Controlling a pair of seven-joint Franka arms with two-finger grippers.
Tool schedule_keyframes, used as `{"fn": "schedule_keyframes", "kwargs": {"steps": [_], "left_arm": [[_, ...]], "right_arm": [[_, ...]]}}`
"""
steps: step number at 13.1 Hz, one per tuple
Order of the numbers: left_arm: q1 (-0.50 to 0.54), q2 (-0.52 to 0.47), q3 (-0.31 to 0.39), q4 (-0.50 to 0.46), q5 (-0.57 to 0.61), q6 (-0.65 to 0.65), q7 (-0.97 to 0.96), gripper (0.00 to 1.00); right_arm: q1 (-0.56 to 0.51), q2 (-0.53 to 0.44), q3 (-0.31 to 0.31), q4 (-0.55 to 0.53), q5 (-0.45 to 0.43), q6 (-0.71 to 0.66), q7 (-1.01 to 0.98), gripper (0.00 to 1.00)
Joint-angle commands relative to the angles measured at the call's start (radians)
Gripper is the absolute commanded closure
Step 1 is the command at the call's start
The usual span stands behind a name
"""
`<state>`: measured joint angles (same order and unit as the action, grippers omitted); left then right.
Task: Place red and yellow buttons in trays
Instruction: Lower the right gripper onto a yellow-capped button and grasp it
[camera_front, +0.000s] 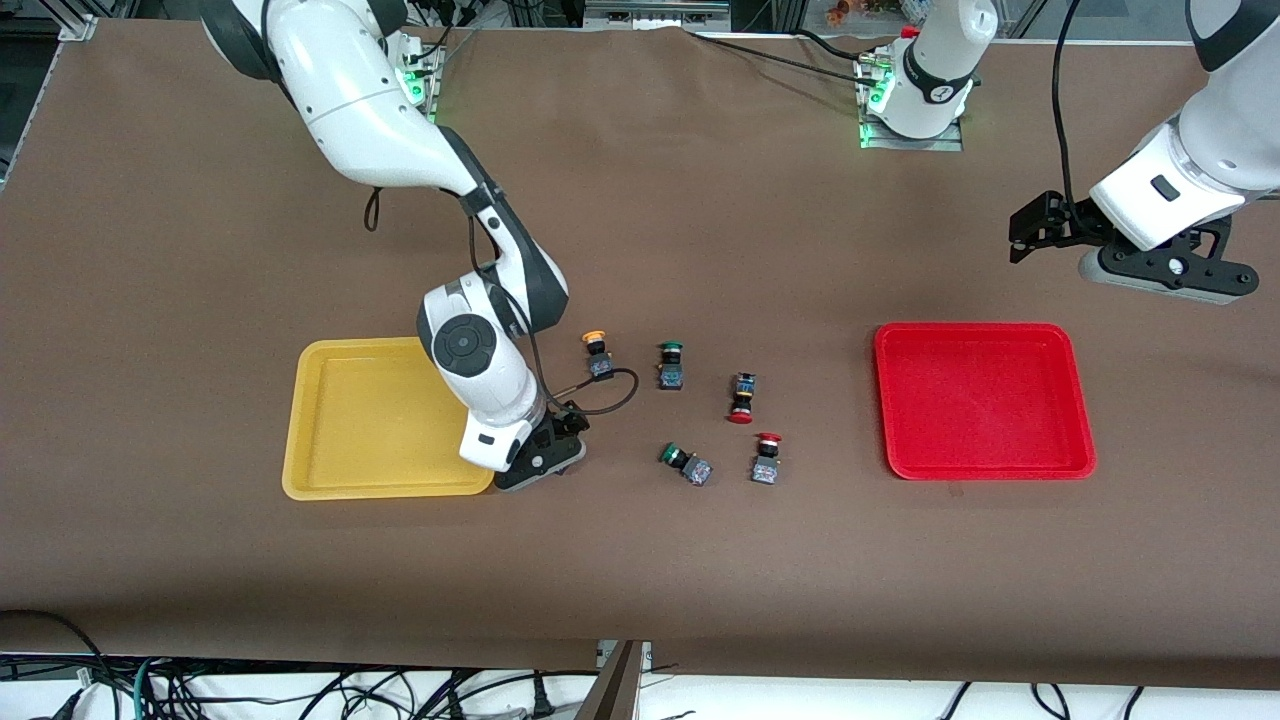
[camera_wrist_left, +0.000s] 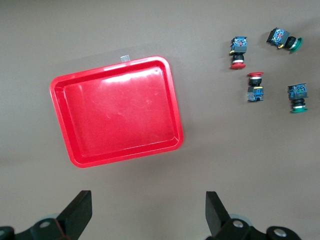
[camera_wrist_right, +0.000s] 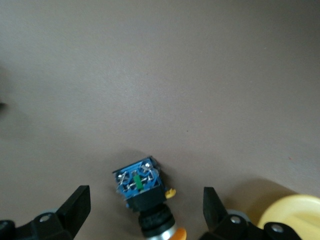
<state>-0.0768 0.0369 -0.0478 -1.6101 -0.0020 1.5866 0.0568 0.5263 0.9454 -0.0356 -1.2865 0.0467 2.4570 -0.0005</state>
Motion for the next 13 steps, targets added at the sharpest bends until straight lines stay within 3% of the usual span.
{"fn": "schedule_keyframes", "kwargs": {"steps": [1,2,6,8,13], "left_arm": [[0.005,-0.006,-0.006,0.004,0.014,-0.011,0.017,0.0],[0.005,-0.006,-0.004,0.006,0.014,-0.011,0.014,0.0],[0.006,-0.008,-0.004,0.004,0.014,-0.025,0.011,0.0],[0.006,-0.009,-0.006,0.004,0.014,-0.027,0.02,0.0],[0.008,-0.009,0.0,0.006,-0.03,-0.039,0.0,0.0]], "right_arm": [[0.006,0.039,-0.007,0.039,-0.016,0.011,-0.004,0.03],[0.006,0.042,-0.007,0.039,-0.01,0.011,0.002,0.11],[0.006,0.043,-0.006,0.039,0.013,-0.006,0.005,0.7],[0.005,0.033,-0.006,0.044,0.051,-0.064,0.004,0.93],[-0.044,-0.074,-0.039,0.12,0.029,-0.392,-0.047,0.95]]}}
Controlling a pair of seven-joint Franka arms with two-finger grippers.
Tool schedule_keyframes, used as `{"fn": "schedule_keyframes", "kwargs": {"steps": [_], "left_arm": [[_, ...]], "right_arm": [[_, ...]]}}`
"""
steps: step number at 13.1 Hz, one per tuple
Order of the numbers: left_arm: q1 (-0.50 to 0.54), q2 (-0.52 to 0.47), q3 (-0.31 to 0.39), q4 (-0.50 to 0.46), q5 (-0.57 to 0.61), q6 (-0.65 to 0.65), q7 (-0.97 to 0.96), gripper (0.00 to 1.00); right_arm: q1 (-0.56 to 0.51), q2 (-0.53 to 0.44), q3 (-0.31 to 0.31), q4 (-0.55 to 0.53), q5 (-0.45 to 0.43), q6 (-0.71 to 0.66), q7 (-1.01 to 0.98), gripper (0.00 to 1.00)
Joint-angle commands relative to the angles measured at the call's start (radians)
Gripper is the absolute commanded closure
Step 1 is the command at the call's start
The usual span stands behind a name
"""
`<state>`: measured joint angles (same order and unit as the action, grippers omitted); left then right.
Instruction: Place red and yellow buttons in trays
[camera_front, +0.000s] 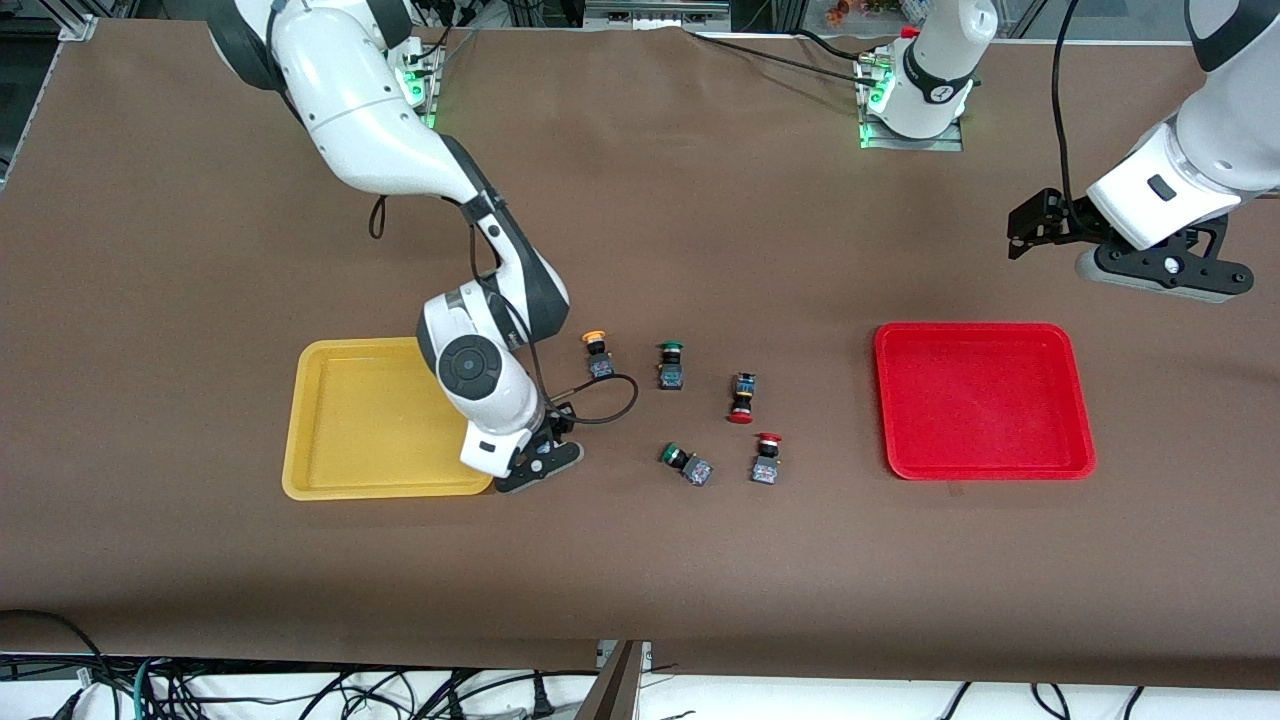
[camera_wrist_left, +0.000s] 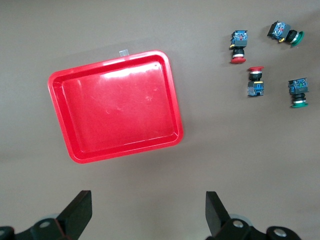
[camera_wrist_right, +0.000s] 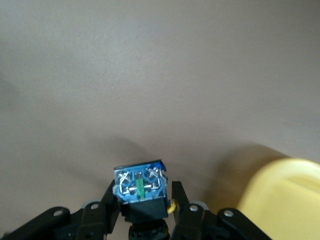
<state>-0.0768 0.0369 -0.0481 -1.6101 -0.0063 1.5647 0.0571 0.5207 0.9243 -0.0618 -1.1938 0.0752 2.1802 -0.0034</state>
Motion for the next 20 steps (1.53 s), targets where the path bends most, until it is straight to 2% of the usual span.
{"fn": "schedule_keyframes", "kwargs": {"steps": [1,3,6,7,8,9,12,16,17,20], "left_arm": [[0.0,-0.002,-0.006,0.009,-0.023,-0.028,0.007,0.0],[-0.001,0.009,-0.007,0.012,-0.007,-0.069,0.004,0.0],[-0.008,0.098,-0.013,0.004,0.0,-0.072,0.001,0.0],[-0.009,0.147,-0.015,0.016,-0.009,-0.049,0.003,0.0],[-0.021,0.179,-0.019,0.015,-0.012,0.024,0.001,0.0],[-0.05,0.216,-0.024,0.015,-0.012,0.085,0.001,0.0],[-0.132,0.362,-0.029,0.041,-0.007,0.353,0.027,0.0],[-0.195,0.575,-0.032,0.058,-0.014,0.765,0.118,0.0],[-0.217,0.612,-0.036,0.056,-0.011,0.823,0.119,0.0],[-0.241,0.717,-0.042,0.053,-0.003,0.984,0.121,0.0]], "right_arm": [[-0.053,-0.062,-0.035,0.023,-0.005,-0.123,-0.119,0.94],[-0.106,-0.09,-0.088,-0.056,0.011,-0.106,-0.301,0.9],[-0.163,-0.126,-0.089,-0.171,0.017,-0.093,-0.339,0.69],[-0.169,-0.137,-0.09,-0.203,0.017,-0.08,-0.34,0.56],[-0.188,-0.147,-0.09,-0.226,0.017,-0.077,-0.34,0.23],[-0.192,-0.151,-0.089,-0.227,0.018,-0.088,-0.339,0.19],[-0.171,-0.202,-0.076,-0.219,0.047,-0.138,-0.256,0.18],[-0.117,-0.199,0.061,-0.184,0.101,-0.139,0.128,0.18],[-0.09,-0.19,0.086,-0.181,0.1,-0.129,0.246,0.18],[0.051,-0.162,0.092,-0.211,0.094,0.001,0.492,0.15]]}}
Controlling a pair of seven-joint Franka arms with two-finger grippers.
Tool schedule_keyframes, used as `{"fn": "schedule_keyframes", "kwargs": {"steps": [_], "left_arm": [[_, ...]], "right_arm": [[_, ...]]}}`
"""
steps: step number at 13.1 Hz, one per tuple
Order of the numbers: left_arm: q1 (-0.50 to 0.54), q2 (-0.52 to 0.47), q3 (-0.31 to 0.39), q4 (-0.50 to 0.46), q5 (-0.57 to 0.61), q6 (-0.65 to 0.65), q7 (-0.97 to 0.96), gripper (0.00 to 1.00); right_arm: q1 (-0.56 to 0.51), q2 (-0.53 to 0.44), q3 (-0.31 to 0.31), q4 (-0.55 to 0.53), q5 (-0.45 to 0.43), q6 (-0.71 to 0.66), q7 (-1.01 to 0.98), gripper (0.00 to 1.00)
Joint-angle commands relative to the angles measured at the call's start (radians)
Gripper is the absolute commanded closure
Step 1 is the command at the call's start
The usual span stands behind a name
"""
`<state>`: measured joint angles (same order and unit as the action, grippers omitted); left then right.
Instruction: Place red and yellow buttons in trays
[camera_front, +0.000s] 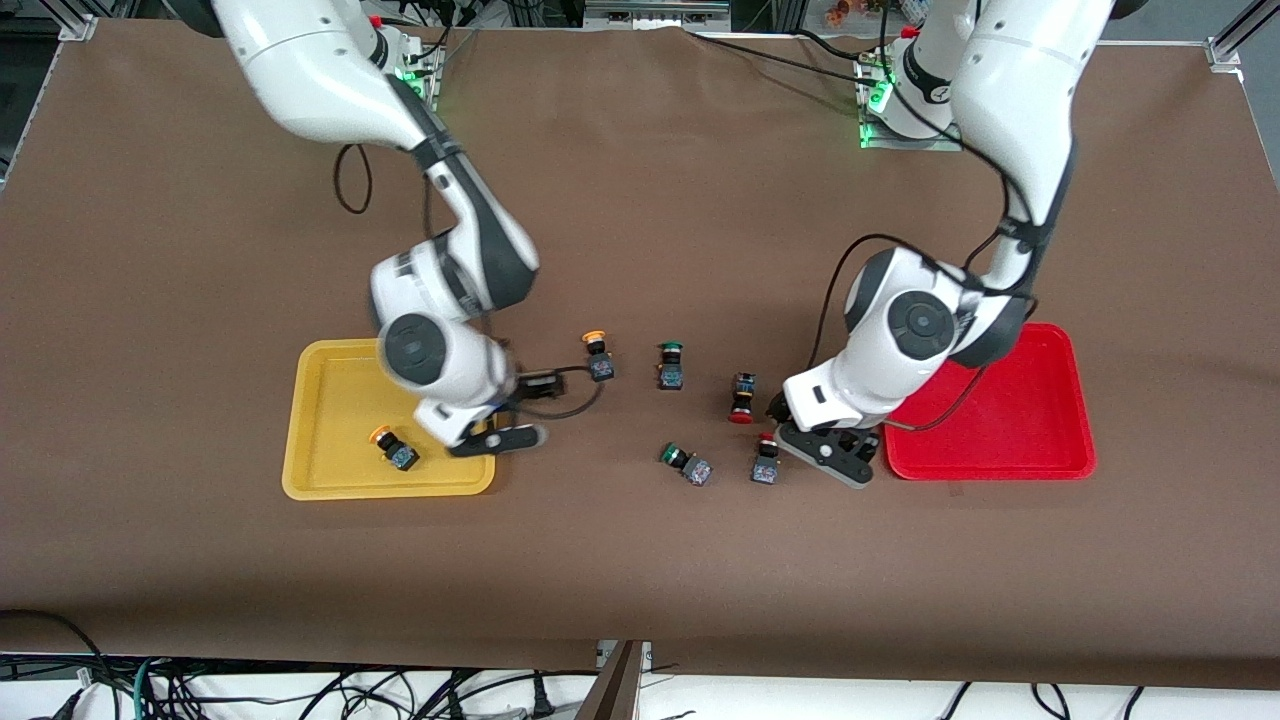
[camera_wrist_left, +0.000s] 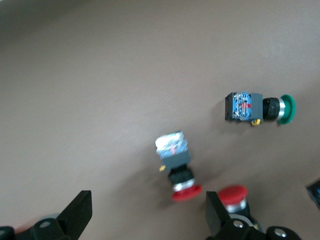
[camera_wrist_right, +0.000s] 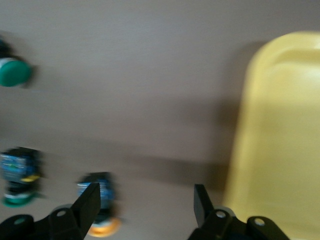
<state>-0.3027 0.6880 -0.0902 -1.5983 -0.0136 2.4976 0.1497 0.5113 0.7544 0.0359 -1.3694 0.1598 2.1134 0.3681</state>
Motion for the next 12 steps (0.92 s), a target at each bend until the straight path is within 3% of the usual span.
{"fn": "schedule_keyframes", "kwargs": {"steps": [1,6,7,10,12], "left_arm": [[-0.042,0.092,-0.006,0.034,-0.005,0.104,0.01,0.0],[-0.042,0.169,-0.005,0.031,0.009,0.226,0.027,0.0],[-0.041,0.188,-0.005,0.031,0.009,0.263,0.028,0.05],[-0.035,0.183,-0.005,0.026,0.009,0.273,0.03,0.97],[-0.024,0.154,-0.006,0.026,0.007,0.264,0.051,1.0]], "right_arm": [[0.09,0.019,-0.005,-0.045,0.001,0.085,0.158,0.14],[0.148,0.02,-0.022,-0.134,-0.006,0.171,0.201,0.11],[0.15,0.019,-0.025,-0.148,-0.022,0.172,0.202,0.11],[0.151,0.008,-0.025,-0.232,-0.045,0.235,0.21,0.11],[0.153,0.008,-0.021,-0.247,-0.045,0.25,0.225,0.17]]}}
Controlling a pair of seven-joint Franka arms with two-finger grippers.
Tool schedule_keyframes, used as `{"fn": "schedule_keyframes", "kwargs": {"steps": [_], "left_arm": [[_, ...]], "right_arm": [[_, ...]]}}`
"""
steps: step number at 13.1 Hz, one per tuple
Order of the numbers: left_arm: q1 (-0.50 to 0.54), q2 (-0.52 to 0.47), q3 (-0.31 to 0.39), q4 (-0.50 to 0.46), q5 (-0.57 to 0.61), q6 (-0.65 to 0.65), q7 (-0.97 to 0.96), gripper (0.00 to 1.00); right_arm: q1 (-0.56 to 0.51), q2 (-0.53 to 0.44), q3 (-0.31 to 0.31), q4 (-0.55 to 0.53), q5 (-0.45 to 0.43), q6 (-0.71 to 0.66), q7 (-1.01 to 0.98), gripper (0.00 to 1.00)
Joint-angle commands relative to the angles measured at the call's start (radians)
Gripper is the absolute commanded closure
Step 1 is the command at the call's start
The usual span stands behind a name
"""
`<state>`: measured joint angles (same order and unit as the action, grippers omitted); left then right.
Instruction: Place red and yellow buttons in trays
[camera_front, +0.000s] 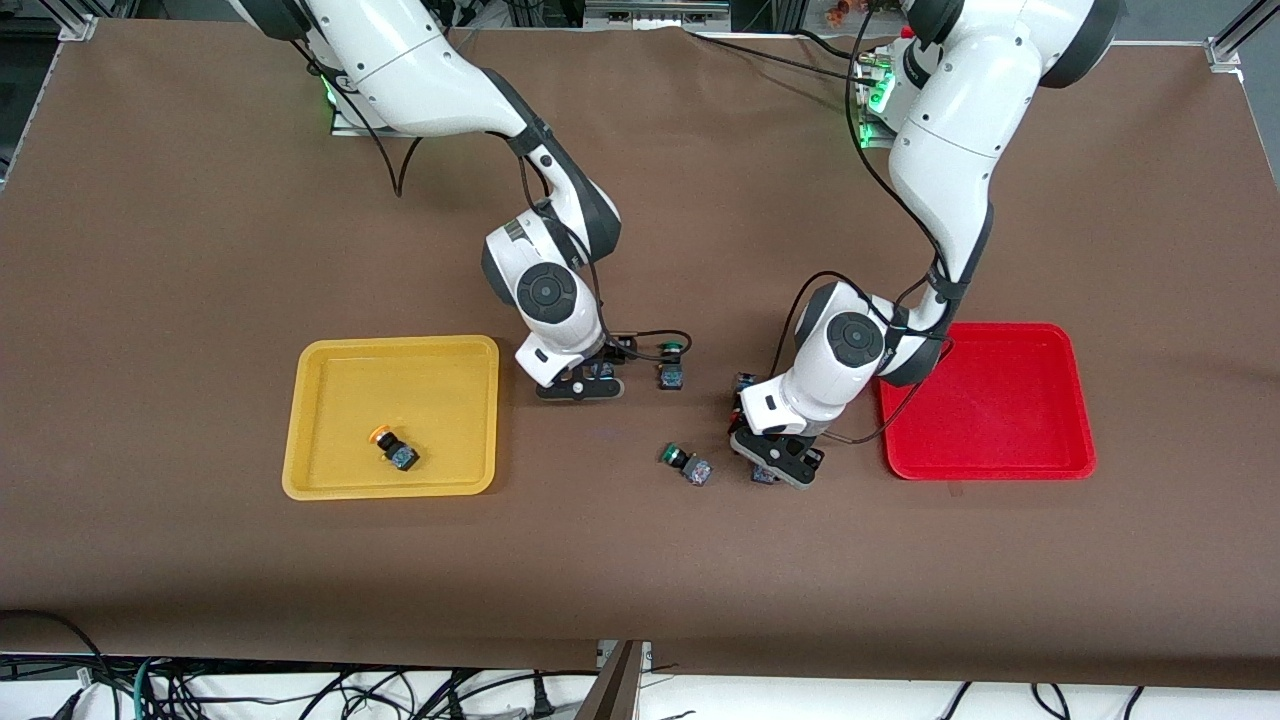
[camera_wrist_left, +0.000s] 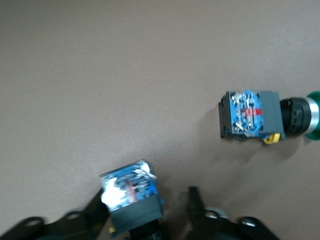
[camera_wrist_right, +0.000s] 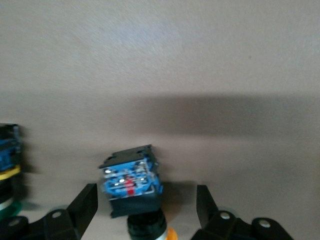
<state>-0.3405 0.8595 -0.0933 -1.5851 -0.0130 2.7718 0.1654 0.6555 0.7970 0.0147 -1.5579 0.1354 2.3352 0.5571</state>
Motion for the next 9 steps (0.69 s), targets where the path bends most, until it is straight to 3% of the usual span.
{"fn": "schedule_keyframes", "kwargs": {"steps": [1,3,5,6,8,9], "left_arm": [[0.03,-0.043,-0.005,0.004,0.007,-0.039,0.039,1.0],[0.046,-0.134,-0.005,-0.004,0.007,-0.188,0.045,1.0],[0.078,-0.232,-0.002,0.005,0.007,-0.442,0.046,1.0],[0.101,-0.264,0.001,0.005,0.007,-0.589,0.046,1.0],[0.139,-0.281,0.01,0.002,0.03,-0.839,0.048,1.0],[0.159,-0.281,0.015,-0.006,0.1,-0.872,0.048,1.0]], "right_arm": [[0.009,-0.045,0.004,-0.06,-0.022,0.024,0.037,0.27],[0.007,-0.061,0.002,-0.06,-0.022,0.006,0.006,0.5],[0.007,-0.085,-0.002,-0.057,-0.02,-0.028,-0.006,0.92],[0.001,-0.1,-0.009,-0.053,-0.02,-0.048,-0.017,1.0],[-0.001,-0.143,-0.059,-0.044,-0.022,-0.123,-0.09,1.0],[-0.002,-0.168,-0.1,-0.036,-0.022,-0.172,-0.165,1.0]]}}
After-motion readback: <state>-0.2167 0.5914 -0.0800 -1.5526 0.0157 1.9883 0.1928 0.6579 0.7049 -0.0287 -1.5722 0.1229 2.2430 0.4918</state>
